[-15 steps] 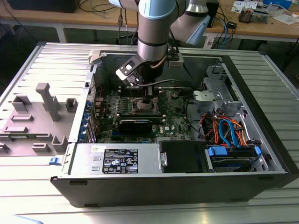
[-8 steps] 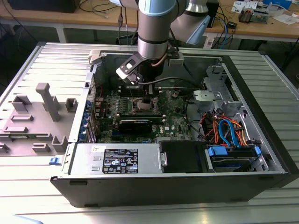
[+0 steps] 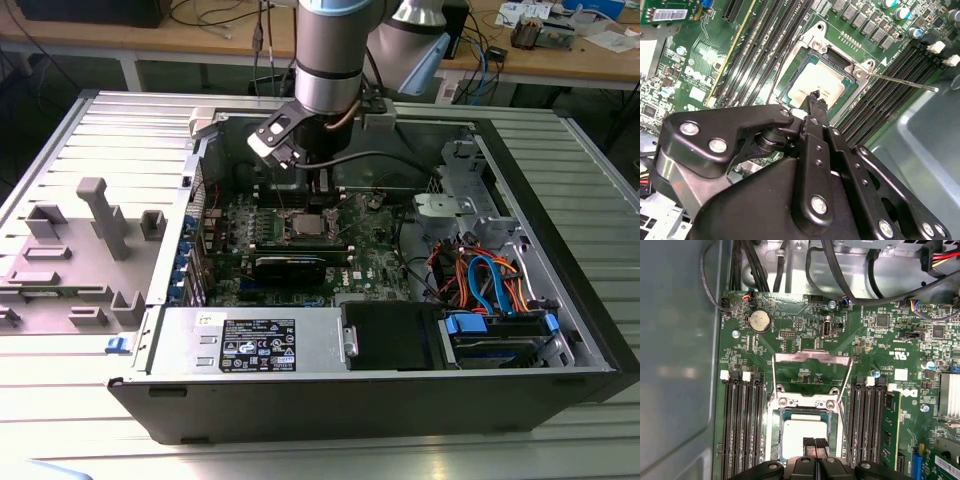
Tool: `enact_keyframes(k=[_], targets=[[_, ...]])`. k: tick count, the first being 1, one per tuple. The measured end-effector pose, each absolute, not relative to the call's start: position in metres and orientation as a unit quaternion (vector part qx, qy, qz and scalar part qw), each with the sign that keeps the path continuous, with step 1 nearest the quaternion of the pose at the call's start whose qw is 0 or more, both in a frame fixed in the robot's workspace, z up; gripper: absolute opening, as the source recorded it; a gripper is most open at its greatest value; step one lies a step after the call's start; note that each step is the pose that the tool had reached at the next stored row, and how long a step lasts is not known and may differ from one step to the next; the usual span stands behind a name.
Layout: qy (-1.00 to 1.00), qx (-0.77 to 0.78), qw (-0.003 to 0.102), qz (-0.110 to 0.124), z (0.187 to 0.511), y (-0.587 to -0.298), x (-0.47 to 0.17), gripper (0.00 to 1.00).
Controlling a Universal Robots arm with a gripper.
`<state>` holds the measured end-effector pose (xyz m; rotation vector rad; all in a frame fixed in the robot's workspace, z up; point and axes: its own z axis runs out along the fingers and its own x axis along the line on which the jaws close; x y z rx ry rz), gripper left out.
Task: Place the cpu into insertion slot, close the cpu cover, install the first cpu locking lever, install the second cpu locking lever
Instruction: 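Place the cpu into insertion slot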
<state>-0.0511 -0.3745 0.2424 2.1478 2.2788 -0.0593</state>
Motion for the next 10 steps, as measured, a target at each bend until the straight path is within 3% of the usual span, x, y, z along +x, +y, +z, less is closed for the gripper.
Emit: enact_keyframes(k=[10], targets=[[0.728, 0.686, 0.005, -0.019, 0.255, -0.374, -0.051, 0.11]])
